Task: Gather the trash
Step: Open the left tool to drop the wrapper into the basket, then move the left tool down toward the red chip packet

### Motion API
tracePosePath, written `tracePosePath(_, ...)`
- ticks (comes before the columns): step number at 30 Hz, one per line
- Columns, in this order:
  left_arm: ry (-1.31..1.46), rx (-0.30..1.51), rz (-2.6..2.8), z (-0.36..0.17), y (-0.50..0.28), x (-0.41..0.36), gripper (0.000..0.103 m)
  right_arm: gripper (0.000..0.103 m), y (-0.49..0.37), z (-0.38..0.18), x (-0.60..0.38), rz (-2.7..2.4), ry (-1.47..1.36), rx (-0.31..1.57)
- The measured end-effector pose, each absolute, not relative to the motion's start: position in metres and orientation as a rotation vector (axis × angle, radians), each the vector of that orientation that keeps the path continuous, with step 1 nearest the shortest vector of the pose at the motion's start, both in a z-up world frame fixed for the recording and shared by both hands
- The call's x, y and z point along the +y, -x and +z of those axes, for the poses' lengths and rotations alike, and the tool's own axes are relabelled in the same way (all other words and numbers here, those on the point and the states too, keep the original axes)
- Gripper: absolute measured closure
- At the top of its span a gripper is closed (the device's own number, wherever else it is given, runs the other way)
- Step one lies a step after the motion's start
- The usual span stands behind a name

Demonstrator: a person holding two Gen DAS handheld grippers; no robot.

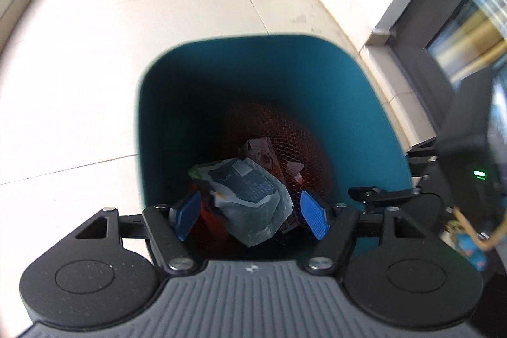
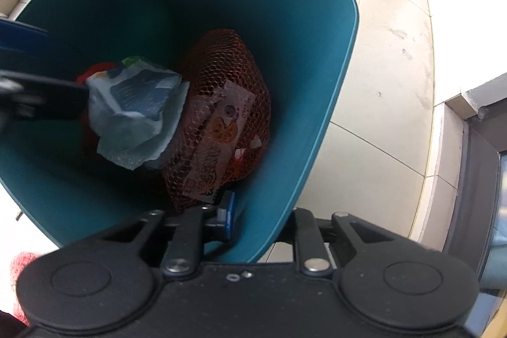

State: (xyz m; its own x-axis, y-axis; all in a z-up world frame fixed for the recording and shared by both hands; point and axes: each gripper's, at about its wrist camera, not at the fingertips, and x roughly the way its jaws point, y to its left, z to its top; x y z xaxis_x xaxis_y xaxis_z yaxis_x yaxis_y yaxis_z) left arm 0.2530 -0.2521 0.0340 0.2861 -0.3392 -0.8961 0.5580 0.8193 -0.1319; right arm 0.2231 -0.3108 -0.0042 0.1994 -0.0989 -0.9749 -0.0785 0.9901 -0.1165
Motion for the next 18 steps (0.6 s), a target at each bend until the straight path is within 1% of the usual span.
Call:
tracePosePath(6, -0.171, 1.092, -0.535, 0.060, -0.252, -0.218, 0.034, 0.084, -0.224, -0.007, -0.310, 0.007, 0.167, 1.386)
tracePosePath(11, -0.171, 1.061, -0.437, 0.074, -0.249, -0.165, 0.033, 0.084, -0.225, -0.010, -0.307, 0.021, 0.181, 1.396)
tracePosePath(12, -0.169, 1.060, -0.413, 0.074, -0.248, -0.154, 0.031, 0.083, -0.225, -0.011, -0.306, 0.023, 0.183, 1.396)
tracePosePath(13, -0.165, 1.063, -0.385, 0.072, -0.247, -0.142, 0.026, 0.083, -0.225, -0.011, -0.306, 0.024, 0.181, 1.397)
tracePosePath(18, -0.140, 1.110, -0.273, 0.051, -0.241, -0.091, 0.025, 0.083, -0.225, -0.012, -0.306, 0.028, 0.180, 1.399)
